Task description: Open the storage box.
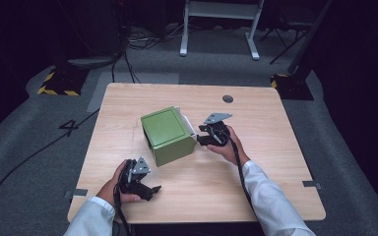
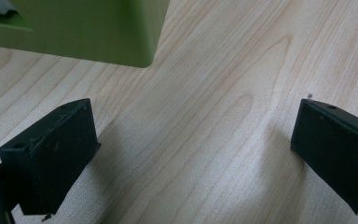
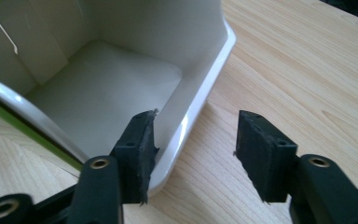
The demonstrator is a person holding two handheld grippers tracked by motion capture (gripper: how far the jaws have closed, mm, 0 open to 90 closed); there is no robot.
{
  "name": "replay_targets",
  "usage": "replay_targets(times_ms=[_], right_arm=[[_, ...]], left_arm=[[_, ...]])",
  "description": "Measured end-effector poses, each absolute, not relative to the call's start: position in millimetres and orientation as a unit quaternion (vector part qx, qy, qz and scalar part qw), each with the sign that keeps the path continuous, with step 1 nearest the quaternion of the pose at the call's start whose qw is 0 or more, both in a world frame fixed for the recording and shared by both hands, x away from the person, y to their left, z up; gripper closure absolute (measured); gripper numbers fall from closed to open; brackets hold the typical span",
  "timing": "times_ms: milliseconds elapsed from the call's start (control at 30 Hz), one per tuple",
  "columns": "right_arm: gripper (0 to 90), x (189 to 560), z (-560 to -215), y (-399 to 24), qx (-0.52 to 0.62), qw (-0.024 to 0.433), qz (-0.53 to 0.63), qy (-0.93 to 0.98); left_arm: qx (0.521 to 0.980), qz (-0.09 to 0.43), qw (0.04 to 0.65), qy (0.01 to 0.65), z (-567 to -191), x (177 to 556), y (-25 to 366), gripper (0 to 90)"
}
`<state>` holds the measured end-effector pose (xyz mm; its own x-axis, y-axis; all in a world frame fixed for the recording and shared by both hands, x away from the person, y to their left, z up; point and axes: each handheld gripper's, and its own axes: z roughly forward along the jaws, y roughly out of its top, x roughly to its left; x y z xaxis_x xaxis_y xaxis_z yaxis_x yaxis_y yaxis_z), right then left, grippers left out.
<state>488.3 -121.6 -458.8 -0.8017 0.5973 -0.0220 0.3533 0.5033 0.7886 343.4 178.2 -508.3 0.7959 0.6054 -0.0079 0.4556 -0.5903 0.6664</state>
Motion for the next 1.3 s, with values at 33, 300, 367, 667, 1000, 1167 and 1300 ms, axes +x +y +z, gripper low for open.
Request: replay_targets(times_ms=[33, 300, 367, 667, 1000, 1167, 1300], right_arm=[[50.3, 490.3, -459.4, -125.3, 0.286, 0.139, 0.415, 0.853], [60.6, 492.7, -461.9, -137.2, 0.291, 0.131, 0.415, 0.852], [64.6, 493.3, -462.5, -140.4, 0.293, 0.129, 0.416, 0.851], [67.8, 494.3, -466.2, -151.8, 0.301, 0.127, 0.423, 0.845], [67.7, 495.3, -467.7, -159.6, 0.310, 0.136, 0.418, 0.843], [67.8, 497.4, -467.1, -166.9, 0.317, 0.143, 0.414, 0.841], [67.8, 498.3, -467.7, -168.4, 0.320, 0.143, 0.416, 0.839]], left_arm=[[0.885, 0.111, 0.339, 0.299, -508.2, 343.5, 178.3, 0.5], [0.885, 0.110, 0.339, 0.300, -508.3, 343.4, 178.3, 0.6], [0.885, 0.110, 0.339, 0.299, -508.3, 343.4, 178.3, 0.5], [0.885, 0.110, 0.339, 0.300, -508.3, 343.4, 178.2, 0.6], [0.885, 0.111, 0.339, 0.299, -508.2, 343.5, 178.3, 0.6], [0.885, 0.110, 0.339, 0.300, -508.3, 343.4, 178.2, 0.6], [0.885, 0.111, 0.339, 0.299, -508.2, 343.5, 178.3, 0.5]])
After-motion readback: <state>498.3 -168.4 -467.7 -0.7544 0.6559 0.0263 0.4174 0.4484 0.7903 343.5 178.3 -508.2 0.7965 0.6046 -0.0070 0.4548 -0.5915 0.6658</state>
